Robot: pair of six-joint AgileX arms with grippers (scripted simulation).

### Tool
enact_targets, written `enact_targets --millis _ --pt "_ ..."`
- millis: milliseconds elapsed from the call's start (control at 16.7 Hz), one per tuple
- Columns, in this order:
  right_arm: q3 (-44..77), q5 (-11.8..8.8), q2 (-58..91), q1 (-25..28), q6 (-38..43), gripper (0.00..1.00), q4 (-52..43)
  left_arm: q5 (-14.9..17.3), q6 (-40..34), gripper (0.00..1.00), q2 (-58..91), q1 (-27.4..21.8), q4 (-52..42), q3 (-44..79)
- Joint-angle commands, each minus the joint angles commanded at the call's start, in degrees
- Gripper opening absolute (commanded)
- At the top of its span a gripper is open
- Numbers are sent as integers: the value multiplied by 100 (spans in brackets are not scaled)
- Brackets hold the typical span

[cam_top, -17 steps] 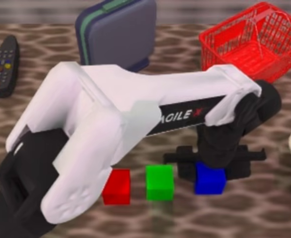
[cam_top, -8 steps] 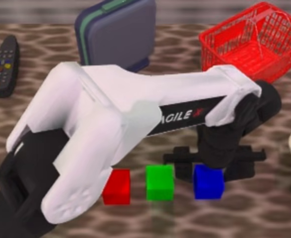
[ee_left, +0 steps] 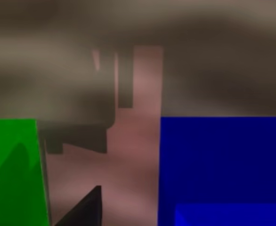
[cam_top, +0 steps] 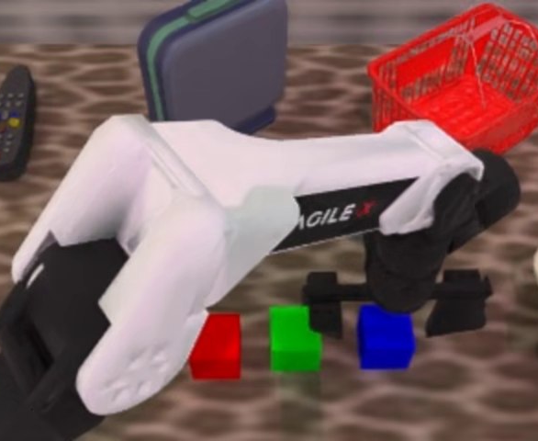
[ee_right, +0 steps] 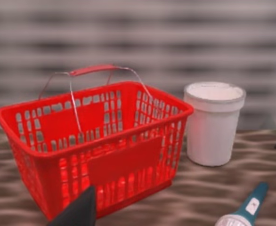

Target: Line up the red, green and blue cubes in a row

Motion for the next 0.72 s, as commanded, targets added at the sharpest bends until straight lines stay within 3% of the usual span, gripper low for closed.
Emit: enact_targets --millis 240,720 --pt "0 0 0 0 0 100 0 2 -10 100 -16 11 -100 100" --pt "0 0 0 0 0 100 0 -4 -23 100 -272 99 -1391 1121"
